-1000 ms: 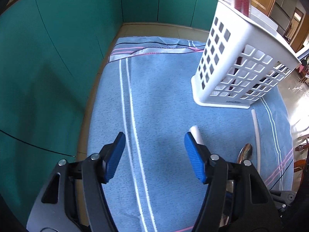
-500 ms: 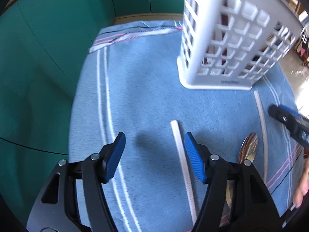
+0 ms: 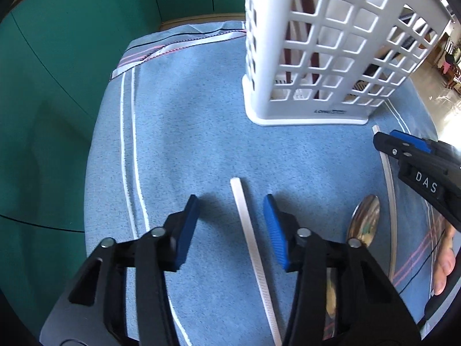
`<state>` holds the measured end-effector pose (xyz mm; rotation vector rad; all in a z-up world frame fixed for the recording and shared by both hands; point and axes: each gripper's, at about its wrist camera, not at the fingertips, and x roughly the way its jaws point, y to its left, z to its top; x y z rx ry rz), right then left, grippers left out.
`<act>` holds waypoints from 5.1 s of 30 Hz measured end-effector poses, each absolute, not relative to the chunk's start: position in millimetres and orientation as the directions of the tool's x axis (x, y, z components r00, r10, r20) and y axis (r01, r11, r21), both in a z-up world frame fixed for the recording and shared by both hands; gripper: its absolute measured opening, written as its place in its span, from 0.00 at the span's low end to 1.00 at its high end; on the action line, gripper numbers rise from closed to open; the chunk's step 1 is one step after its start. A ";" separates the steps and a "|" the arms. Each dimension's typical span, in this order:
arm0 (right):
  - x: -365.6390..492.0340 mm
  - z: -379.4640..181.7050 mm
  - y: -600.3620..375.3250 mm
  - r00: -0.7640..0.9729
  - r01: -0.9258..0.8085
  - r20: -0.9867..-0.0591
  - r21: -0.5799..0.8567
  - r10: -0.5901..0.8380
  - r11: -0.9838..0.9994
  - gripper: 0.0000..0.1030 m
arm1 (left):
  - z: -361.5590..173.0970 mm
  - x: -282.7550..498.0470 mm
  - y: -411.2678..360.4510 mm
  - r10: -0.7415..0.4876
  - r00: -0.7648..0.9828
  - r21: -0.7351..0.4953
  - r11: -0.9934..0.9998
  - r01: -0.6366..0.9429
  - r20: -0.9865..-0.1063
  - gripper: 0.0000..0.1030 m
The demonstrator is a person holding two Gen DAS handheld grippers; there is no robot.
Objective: Organize utensils
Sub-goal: 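Close the left gripper on a white chopstick while the right gripper grasps a beige chopstick, then carry both chopsticks over the white basket and open both grippers to drop them, then move both open grippers back down toward the two metal spoons, then close the right gripper on one metal spoon while the left gripper grasps the other spoon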
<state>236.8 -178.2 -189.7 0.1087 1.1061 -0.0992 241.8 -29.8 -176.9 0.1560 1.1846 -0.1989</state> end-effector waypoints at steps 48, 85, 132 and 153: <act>128.3 150.3 -172.9 0.956 -0.035 -0.286 0.108 0.064 0.994 0.06 | 177.2 181.5 0.1 -0.189 0.951 -0.204 0.969 0.140 -0.246 0.06; 92.0 -93.6 -183.5 0.627 0.049 -0.774 0.153 0.088 0.987 0.48 | 20.5 150.2 76.7 0.008 0.820 -0.082 0.994 -0.067 -0.572 0.47; 115.1 -169.1 -70.4 0.473 -0.170 -0.872 0.052 0.127 0.984 0.46 | -137.5 186.6 44.5 -0.084 0.441 -0.031 0.992 0.126 -0.893 0.62; 182.3 -177.6 -140.8 0.449 -0.132 -0.808 0.363 0.382 0.922 0.04 | -148.4 192.1 41.5 -0.131 0.405 -0.081 0.987 0.139 -0.905 0.62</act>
